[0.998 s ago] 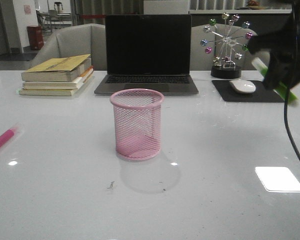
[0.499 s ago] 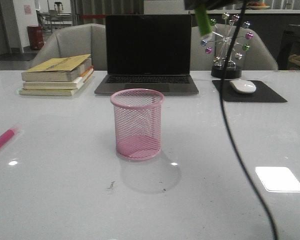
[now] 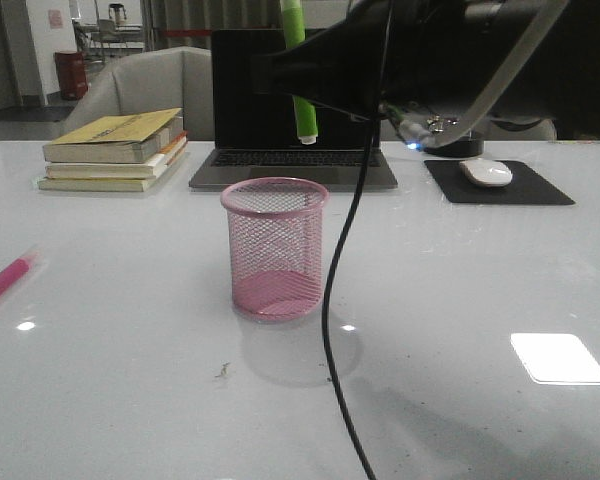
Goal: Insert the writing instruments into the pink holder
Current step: 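Move the green marker over the pink holder and drop it in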
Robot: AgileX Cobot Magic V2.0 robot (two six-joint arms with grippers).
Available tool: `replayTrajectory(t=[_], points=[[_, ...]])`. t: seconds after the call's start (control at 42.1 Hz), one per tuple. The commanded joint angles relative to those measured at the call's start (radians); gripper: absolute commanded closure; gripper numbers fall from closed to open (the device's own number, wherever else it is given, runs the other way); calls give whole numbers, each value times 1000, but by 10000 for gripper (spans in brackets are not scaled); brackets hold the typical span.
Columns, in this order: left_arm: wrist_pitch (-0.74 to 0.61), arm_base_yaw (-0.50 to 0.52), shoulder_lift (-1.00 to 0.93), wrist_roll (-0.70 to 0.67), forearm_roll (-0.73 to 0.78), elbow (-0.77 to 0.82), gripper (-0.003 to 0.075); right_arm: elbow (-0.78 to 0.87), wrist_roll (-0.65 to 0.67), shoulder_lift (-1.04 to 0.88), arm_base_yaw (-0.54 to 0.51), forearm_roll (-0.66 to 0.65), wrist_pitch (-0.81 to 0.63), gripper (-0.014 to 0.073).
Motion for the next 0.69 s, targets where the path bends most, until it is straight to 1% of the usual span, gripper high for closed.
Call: replayTrajectory(t=[0.0, 0.119, 0.499, 0.546, 0.618, 0.665], points=[[-81, -6, 1, -7, -4, -29, 264, -24, -5, -6, 2, -40, -146, 431], [-88, -6, 1, -7, -4, -29, 264, -24, -5, 36, 2, -40, -163, 430], [-102, -6, 1, -7, -4, -29, 264, -24, -5, 121, 2, -51, -143, 425], [-102, -6, 1, -7, -4, -29, 264, -24, -5, 123, 2, -51, -135, 404], [-102, -6, 1, -7, -4, -29, 264, -24, -5, 123, 2, -51, -119, 335], [-102, -6, 1, -7, -4, -29, 264, -24, -5, 123, 2, -51, -112, 270]])
